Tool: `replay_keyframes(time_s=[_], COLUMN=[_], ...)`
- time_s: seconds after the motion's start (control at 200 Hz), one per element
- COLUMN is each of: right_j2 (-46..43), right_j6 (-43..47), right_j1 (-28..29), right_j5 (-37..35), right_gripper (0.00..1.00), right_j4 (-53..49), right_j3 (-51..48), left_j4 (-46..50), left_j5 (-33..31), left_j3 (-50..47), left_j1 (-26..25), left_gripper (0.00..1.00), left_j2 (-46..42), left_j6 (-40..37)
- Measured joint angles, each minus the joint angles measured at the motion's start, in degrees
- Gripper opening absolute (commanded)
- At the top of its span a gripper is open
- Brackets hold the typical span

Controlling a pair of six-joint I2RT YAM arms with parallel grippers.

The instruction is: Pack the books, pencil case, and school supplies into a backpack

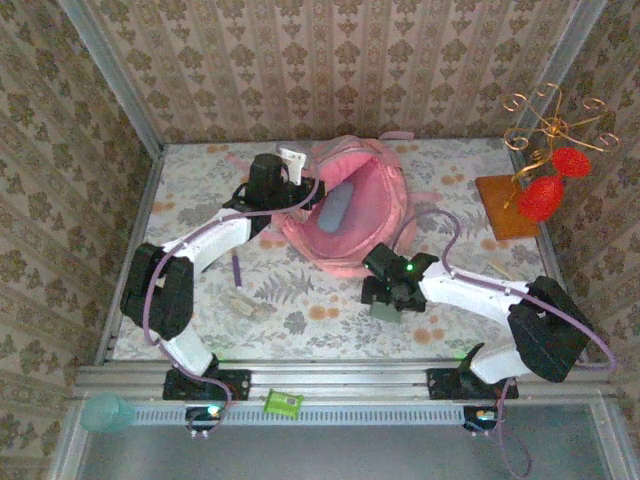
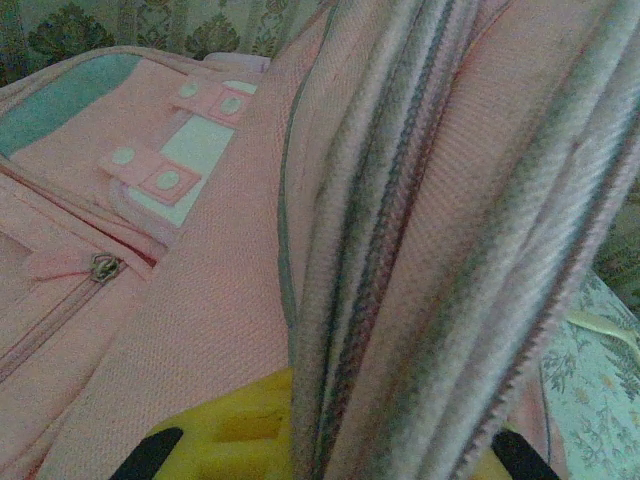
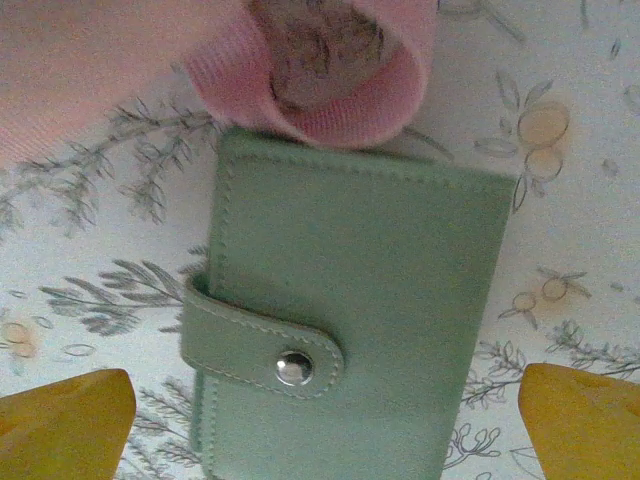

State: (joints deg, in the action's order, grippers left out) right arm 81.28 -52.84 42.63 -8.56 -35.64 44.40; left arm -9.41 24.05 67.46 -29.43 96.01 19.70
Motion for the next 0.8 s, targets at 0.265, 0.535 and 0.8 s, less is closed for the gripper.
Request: replay_keyframes(time_s=[0.265, 0.535, 0.8], right_j2=[4.1, 1.3, -19.8], right_j6=[-1.0, 2.6, 7.3], right_j1=[0.4, 0.3, -2.9], right_j5=[-1.3, -3.7, -5.9], right_gripper=[0.81, 0.61, 0.60], right_j4=[3.2, 4.7, 2.1], right_j3=[-1.9, -2.7, -4.5], left_j4=[0.2, 0.5, 0.7], left_j5=[0.0, 0.0, 0.0], left_j3=[0.0, 0.0, 0.0], left_j1=[0.0, -0.1, -0.1], left_gripper=[0.00, 0.00, 0.00], left_j2=[0.0, 0.0, 0.0], left_j6=[0.0, -0.4, -1.5])
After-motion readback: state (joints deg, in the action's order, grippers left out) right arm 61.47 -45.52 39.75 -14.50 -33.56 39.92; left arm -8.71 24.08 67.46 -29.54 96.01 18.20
